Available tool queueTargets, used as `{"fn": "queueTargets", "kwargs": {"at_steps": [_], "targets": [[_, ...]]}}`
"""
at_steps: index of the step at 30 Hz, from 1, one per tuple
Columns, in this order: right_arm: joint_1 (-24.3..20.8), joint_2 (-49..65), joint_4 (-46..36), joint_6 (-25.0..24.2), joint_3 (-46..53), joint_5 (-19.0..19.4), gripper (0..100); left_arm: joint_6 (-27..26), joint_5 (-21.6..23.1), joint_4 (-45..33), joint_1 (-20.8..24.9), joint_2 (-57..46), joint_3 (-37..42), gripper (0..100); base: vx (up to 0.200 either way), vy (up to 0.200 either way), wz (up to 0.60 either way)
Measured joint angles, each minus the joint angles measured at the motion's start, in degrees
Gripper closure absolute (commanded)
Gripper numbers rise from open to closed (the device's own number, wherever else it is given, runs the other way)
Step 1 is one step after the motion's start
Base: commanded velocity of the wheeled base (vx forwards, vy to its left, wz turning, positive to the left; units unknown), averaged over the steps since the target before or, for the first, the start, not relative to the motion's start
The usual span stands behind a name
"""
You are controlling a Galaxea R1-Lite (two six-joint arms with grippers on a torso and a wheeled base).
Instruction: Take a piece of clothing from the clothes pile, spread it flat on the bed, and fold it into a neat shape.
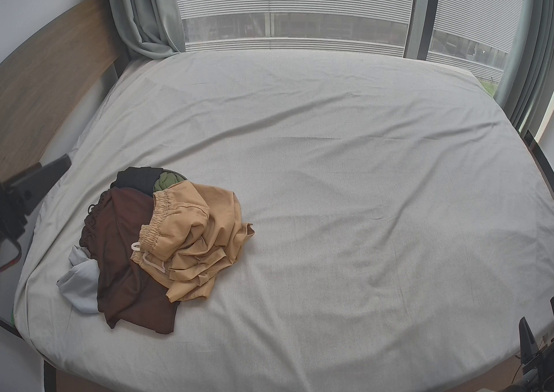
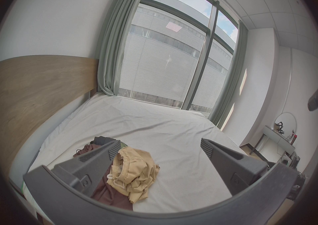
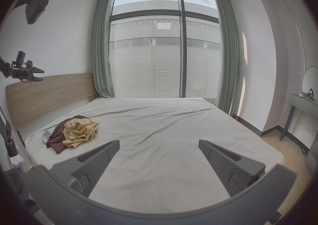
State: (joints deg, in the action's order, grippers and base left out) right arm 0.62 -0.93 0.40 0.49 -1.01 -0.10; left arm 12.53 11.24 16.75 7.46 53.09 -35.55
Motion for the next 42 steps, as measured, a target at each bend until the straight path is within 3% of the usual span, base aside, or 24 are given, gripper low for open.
{"fn": "queueTargets", "kwargs": {"at_steps": [14, 18, 30, 42], "targets": [[0.1, 0.0, 0.0, 0.0, 0.0, 0.0, 0, 1.0, 1.7, 6.3, -0.4, 11.7, -2.8, 0, 0.0, 0.0, 0.0], [0.1, 0.0, 0.0, 0.0, 0.0, 0.0, 0, 3.6, 2.2, 7.3, -1.0, 14.1, -2.8, 0, 0.0, 0.0, 0.0], [0.1, 0.0, 0.0, -0.1, 0.0, 0.0, 0, 7.2, 10.7, 7.9, -7.4, 20.9, -3.0, 0, 0.0, 0.0, 0.0], [0.1, 0.0, 0.0, -0.1, 0.0, 0.0, 0, 10.1, 12.7, 12.3, -9.8, 28.2, -3.1, 0, 0.0, 0.0, 0.0]]}}
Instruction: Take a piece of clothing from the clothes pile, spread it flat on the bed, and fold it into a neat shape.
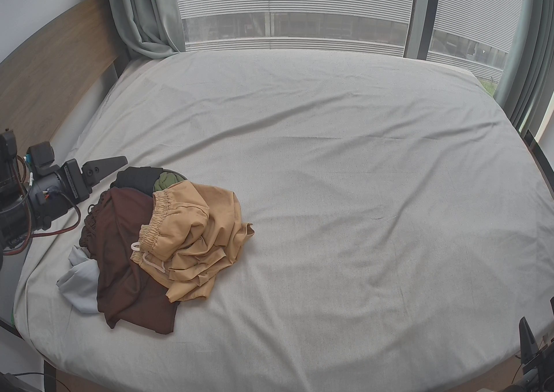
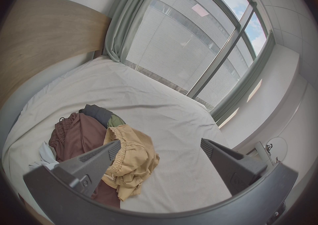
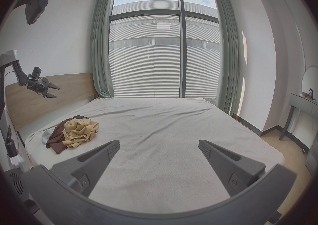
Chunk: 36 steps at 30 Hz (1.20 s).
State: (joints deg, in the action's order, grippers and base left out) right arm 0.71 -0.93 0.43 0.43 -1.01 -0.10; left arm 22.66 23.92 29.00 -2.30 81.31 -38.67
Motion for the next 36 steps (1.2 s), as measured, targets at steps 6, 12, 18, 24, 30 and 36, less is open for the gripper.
{"fn": "queueTargets", "kwargs": {"at_steps": [6, 12, 18, 24, 30, 36], "targets": [[0.0, 0.0, 0.0, -0.1, 0.0, 0.0, 0, 0.0, 0.0, 4.6, -1.4, 6.3, 0.1, 0, 0.0, 0.0, 0.0], [0.0, 0.0, 0.0, -0.1, 0.0, -0.1, 0, 0.1, 0.0, 10.3, -2.3, 12.9, 0.1, 0, 0.0, 0.0, 0.0], [0.0, 0.0, 0.0, -0.1, 0.0, -0.1, 0, 1.2, 0.0, 13.6, -2.6, 18.8, -0.2, 0, 0.0, 0.0, 0.0], [0.0, 0.0, 0.0, -0.1, 0.0, -0.1, 0, 2.0, 0.0, 15.7, -2.4, 23.6, -1.1, 0, 0.0, 0.0, 0.0], [0.0, 0.0, 0.0, -0.1, 0.0, -0.1, 0, 2.7, 0.0, 16.0, -2.0, 27.1, -2.9, 0, 0.0, 0.0, 0.0], [0.0, 0.0, 0.0, -0.1, 0.0, -0.1, 0, 2.9, 0.0, 16.0, -1.6, 30.6, -5.4, 0, 0.0, 0.0, 0.0]]}}
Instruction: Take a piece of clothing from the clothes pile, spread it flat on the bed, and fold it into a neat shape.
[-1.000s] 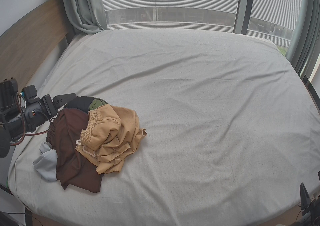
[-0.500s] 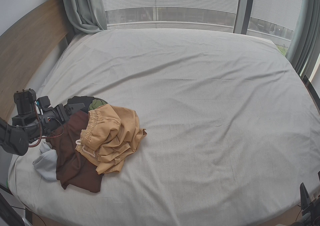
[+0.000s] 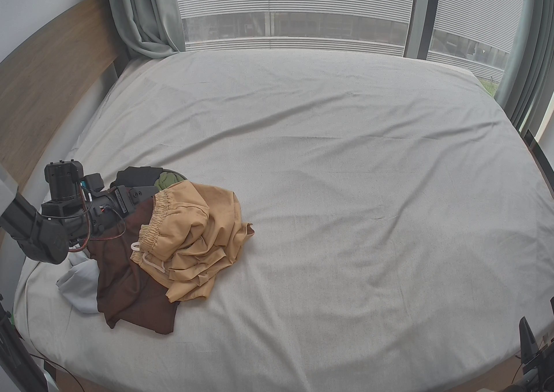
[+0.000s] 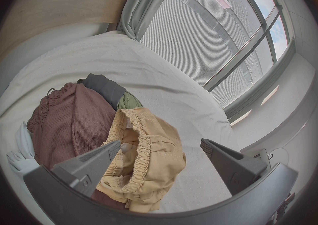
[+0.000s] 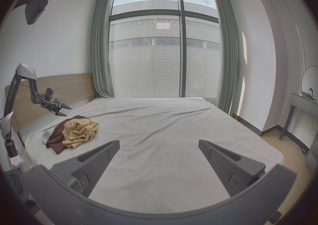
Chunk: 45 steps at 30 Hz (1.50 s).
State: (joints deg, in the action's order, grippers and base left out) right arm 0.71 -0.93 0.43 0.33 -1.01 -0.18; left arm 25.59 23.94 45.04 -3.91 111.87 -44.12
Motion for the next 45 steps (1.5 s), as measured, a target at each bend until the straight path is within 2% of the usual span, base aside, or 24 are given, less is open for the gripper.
{"fn": "queueTargets", "kwargs": {"at_steps": [23, 29, 37, 45], "targets": [[0.0, 0.0, 0.0, 0.0, 0.0, 0.0, 0, 6.0, 0.0, -0.4, 3.7, 11.9, -9.0, 0, 0.0, 0.0, 0.0], [0.0, 0.0, 0.0, 0.0, 0.0, 0.0, 0, 9.6, 0.1, -0.5, 4.6, 14.1, -12.2, 0, 0.0, 0.0, 0.0], [0.0, 0.0, 0.0, 0.0, 0.0, 0.0, 0, 17.3, 3.1, 0.2, 6.7, 13.0, -12.7, 0, 0.0, 0.0, 0.0], [0.0, 0.0, 0.0, 0.0, 0.0, 0.0, 0, 21.2, 7.9, 0.4, 6.9, 7.9, -10.2, 0, 0.0, 0.0, 0.0]]}}
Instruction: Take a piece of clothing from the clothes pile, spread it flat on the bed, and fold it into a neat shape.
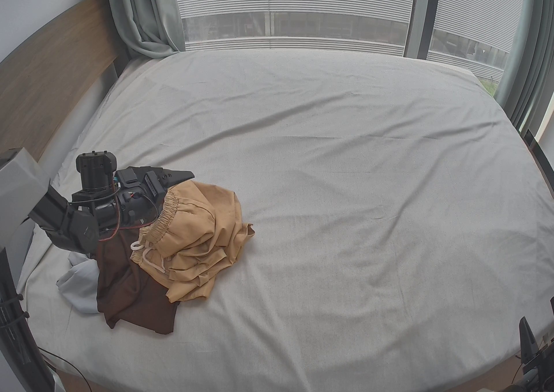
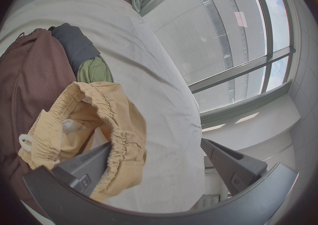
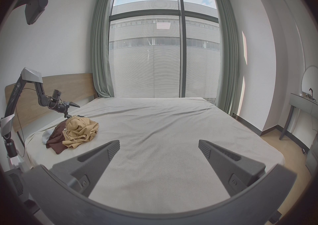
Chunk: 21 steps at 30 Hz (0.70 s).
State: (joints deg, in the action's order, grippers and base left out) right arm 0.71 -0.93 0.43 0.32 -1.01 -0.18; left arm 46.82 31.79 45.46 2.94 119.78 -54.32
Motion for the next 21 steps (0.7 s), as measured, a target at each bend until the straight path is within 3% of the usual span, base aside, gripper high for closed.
{"fn": "queueTargets", "kwargs": {"at_steps": [21], "targets": [[0.0, 0.0, 0.0, 0.0, 0.0, 0.0, 0, -2.3, -0.2, 4.8, 1.4, 3.7, 0.4, 0, 0.0, 0.0, 0.0]]}}
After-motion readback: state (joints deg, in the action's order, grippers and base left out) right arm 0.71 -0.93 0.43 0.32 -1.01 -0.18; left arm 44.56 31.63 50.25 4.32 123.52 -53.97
